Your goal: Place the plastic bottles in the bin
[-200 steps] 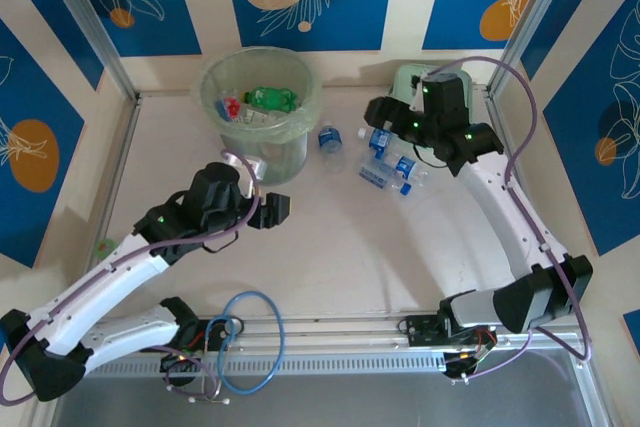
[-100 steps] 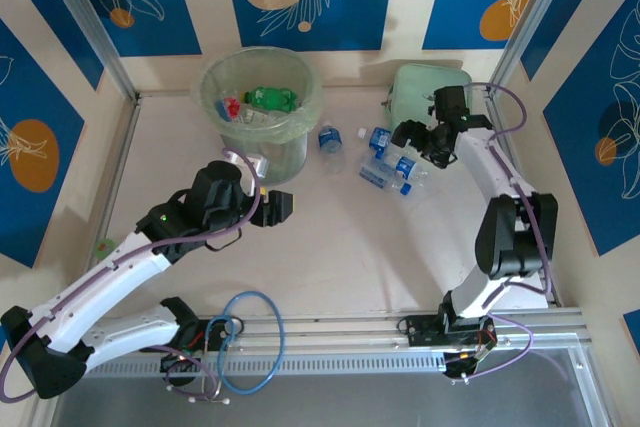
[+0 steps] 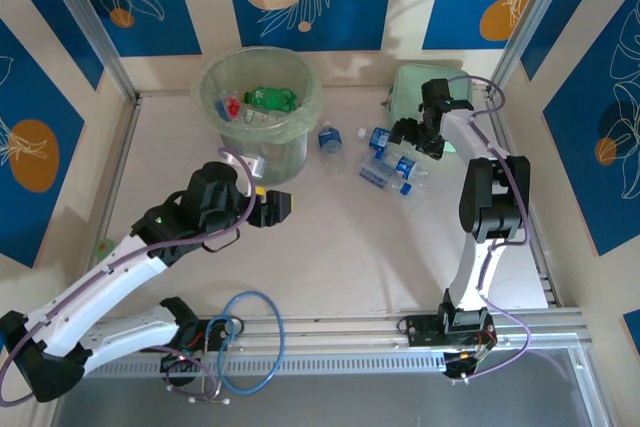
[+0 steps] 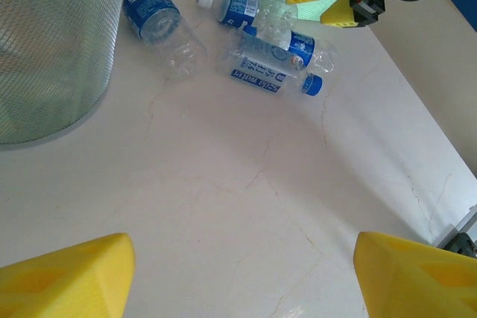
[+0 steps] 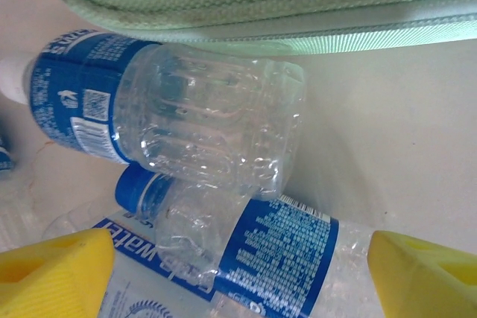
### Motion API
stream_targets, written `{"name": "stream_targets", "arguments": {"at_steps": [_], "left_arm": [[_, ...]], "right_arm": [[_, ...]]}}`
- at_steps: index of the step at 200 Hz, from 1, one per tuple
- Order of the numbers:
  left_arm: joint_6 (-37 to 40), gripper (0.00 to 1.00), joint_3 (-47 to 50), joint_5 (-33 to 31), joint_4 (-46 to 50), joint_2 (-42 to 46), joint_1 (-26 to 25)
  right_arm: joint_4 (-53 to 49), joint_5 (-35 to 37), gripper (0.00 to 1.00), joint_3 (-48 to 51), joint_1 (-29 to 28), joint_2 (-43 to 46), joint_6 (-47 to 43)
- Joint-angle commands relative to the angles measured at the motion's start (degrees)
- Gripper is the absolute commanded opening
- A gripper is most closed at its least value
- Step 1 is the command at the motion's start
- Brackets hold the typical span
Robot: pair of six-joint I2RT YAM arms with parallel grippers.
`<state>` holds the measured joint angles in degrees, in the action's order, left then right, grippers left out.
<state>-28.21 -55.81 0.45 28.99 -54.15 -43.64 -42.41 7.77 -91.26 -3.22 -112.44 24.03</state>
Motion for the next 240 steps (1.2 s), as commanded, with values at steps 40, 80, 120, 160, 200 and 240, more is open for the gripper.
{"name": "stream_targets", "arguments": {"at_steps": [40, 80, 120, 160, 200, 240], "left_arm": [[-0.18, 0.78, -0.26, 1.22, 0.36, 1.17, -0.60], [-0.18, 0.78, -0.10, 1.40, 0.45, 1.20, -0.58], [-0.80, 0.78, 0.35, 1.84, -0.55, 0.96, -0.60], [-1.06, 0.78, 0.10, 2.54, -0.68, 0.23, -0.59], [-1.28, 0.78, -0.15, 2.28, -0.25, 0.43, -0.58], [-1.74, 0.79, -0.98, 1.87, 0.58, 0.02, -0.57]], "right_arm": [[-3.72, 0.01, 0.87, 3.53, -1.89, -1.04, -0.67], [-4.29, 0.17, 0.87, 6.67, -3.47, 0.87, 0.73], [-4.31, 1.02, 0.84, 11.43, -5.37, 2.82, 2.14], [-3.58, 1.81, 0.84, 14.96, -7.10, 2.55, 2.77], [-2.22, 1.63, 0.77, 16.93, -8.05, 3.21, 3.04], [-0.51, 1.64, 0.64, 19.86, -8.86, 6.52, 3.20]]}}
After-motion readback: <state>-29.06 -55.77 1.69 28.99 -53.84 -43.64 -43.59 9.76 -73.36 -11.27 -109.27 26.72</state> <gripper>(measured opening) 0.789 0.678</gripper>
